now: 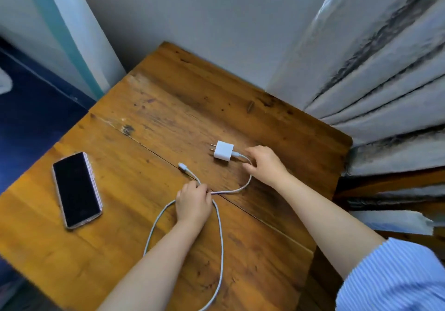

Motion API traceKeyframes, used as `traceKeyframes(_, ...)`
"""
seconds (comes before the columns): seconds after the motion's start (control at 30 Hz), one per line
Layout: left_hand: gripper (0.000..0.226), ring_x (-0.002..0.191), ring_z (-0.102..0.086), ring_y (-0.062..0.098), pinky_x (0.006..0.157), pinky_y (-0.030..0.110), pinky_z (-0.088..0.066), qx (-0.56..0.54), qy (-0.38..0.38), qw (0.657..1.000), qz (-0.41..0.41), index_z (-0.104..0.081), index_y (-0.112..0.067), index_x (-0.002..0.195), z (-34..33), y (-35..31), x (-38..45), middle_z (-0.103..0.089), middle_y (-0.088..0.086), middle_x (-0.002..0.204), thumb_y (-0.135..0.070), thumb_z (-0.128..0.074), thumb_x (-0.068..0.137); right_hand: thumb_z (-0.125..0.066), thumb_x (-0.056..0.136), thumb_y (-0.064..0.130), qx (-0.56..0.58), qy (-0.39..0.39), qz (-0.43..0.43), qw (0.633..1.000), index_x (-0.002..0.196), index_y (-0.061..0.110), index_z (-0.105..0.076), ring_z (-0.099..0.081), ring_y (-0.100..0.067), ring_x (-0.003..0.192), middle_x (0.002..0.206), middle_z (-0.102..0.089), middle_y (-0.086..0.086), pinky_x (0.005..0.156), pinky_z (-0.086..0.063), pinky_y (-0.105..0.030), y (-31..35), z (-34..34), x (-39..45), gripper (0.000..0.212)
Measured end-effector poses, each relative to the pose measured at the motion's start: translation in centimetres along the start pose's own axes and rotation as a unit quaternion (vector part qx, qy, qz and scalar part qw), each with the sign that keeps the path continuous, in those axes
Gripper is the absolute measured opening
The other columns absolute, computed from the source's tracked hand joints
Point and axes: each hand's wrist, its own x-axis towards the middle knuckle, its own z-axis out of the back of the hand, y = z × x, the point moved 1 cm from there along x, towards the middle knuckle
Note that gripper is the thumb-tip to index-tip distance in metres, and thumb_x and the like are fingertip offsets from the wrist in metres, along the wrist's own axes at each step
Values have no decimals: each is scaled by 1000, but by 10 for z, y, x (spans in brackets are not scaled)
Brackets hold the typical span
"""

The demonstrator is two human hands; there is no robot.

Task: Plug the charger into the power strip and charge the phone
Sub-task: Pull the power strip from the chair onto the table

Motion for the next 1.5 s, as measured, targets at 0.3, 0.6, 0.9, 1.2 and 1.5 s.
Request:
traceKeyframes(0.3, 21, 108, -51, 23, 89, 34, -39, -21, -19, 995, 94, -64, -15, 99, 10, 37, -18, -62, 7, 106, -27, -51, 88, -60, 83, 30, -18, -4, 4, 1000, 131, 13, -36, -41, -33, 118, 131, -47, -15, 96, -39, -44, 34, -30, 34, 56)
traceKeyframes(0.6, 18, 107, -52, 27, 92, 36, -41, -14, 24, 996, 80, -64, -9, 99, 22, 45, -17, -61, 12, 106, -16, -52, 87, -60, 83, 24, 20, -38, -40, 998, 124, 9, -42, -43, -32, 118, 127, -50, -16, 94, -40, -42, 20, -42, -10, 48)
traceKeyframes(0.9, 21, 107, -53, 27, 90, 35, -44, 34, 80, 996, 1, -61, -11, 105, 22, 38, -31, -58, 10, 111, -15, -51, 87, -64, 81, 30, 63, -64, -165, 982, 128, 13, -39, -48, -27, 115, 129, -51, -11, 90, -47, -38, -8, -54, -76, 55)
traceKeyframes(1.2, 23, 102, -56, 28, 84, 36, -49, 134, 90, 985, -64, -60, -12, 106, 14, 37, -32, -59, 10, 107, -21, -47, 89, -62, 83, 32, 101, -67, -190, 974, 133, 14, -33, -44, -26, 121, 136, -45, -10, 93, -46, -36, -12, -62, -97, 61)
traceKeyframes(1.5, 27, 110, -54, 28, 86, 34, -47, 258, 105, 955, -98, -55, -12, 111, 28, -55, -28, -57, 11, 117, -23, -43, 89, -51, 90, 20, 100, -171, -182, 963, 129, 7, -42, -40, -26, 126, 136, -46, -14, 104, -35, -36, -73, 22, -158, 42)
